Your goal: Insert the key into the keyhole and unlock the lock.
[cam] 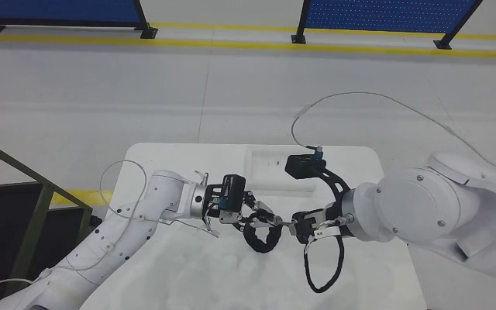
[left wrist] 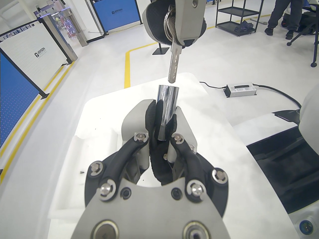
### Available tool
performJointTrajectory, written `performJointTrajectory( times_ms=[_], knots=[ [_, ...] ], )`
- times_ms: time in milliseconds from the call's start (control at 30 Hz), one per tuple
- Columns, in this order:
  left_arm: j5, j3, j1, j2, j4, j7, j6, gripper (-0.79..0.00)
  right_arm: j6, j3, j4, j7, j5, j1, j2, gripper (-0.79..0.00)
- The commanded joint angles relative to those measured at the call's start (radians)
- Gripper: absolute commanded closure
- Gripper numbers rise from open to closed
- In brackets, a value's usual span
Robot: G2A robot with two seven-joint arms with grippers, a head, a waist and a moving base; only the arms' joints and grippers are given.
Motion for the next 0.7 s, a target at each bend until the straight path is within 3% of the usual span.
performJointTrajectory(
  times_ms=[0, 667],
  knots=[
    [-0.003, 0.003, -0.002, 0.001, 0.0, -0.001, 0.0, 0.0, -0.002, 0.0, -0.002, 0.002, 0.0, -0.001, 0.004, 0.0],
    [-0.018, 0.028, -0.021, -0.009, 0.006, -0.013, 0.0, 0.0, -0.002, 0.0, 0.0, 0.002, -0.008, -0.01, 0.007, 0.0]
  ],
)
